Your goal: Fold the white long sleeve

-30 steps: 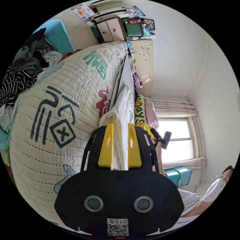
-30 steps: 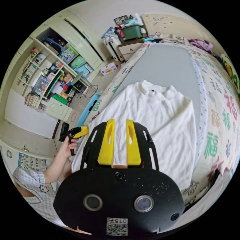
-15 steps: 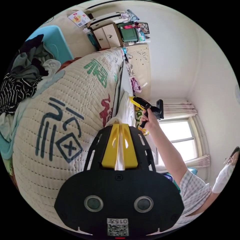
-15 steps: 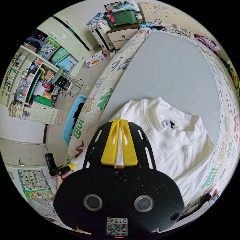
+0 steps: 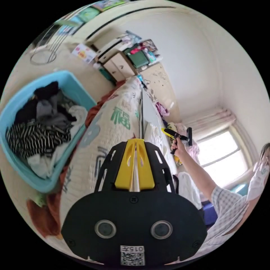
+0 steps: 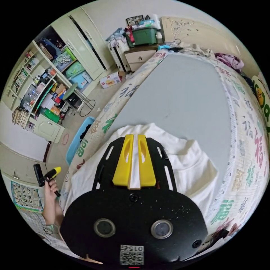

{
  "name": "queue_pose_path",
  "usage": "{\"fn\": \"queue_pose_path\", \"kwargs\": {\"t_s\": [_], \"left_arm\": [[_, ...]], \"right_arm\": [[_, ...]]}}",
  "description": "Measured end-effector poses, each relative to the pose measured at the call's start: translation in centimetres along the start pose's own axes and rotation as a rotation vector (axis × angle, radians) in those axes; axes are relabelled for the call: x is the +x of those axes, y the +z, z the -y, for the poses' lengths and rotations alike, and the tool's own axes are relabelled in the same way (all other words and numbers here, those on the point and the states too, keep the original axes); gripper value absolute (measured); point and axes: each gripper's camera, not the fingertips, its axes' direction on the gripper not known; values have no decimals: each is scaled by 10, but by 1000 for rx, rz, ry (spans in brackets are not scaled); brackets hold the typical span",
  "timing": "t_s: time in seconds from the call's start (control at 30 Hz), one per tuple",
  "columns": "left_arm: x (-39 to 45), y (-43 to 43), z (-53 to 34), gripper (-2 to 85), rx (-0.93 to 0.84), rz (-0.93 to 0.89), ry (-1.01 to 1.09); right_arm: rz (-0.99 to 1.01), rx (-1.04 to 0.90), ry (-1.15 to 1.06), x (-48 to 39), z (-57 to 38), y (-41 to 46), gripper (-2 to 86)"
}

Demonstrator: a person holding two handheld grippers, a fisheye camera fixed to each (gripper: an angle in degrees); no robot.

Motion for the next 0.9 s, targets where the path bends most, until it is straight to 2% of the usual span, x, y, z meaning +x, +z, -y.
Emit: {"fn": "queue_pose_path", "kwargs": {"t_s": [0.07,0.17,0.27,0.37,0.5,0.63,0.7,0.8,0.9], "left_arm": [[28,31,53,59,-130,-12,153],[66,94,115,108,-290,-16,265],[105,160,155,119,-391,71,375],[114,217,176,131,-495,114,340],[111,247,184,123,-493,175,326],[99,253,192,65,-476,170,246],[95,251,195,30,-486,169,240],[96,235,198,10,-444,131,241],[108,199,198,3,-376,57,283]], "right_arm": [[-97,26,51,48,-17,-36,72],[-245,14,161,105,-44,-65,98],[-243,-41,261,150,-68,-73,128],[-172,-61,302,169,-83,-69,140],[-142,-117,298,169,-87,-56,132],[-280,-178,302,162,-85,-53,52],[-279,-197,289,159,-86,-57,24],[-282,-127,262,152,-99,-84,4],[-205,-20,261,146,-123,-135,-3]]}}
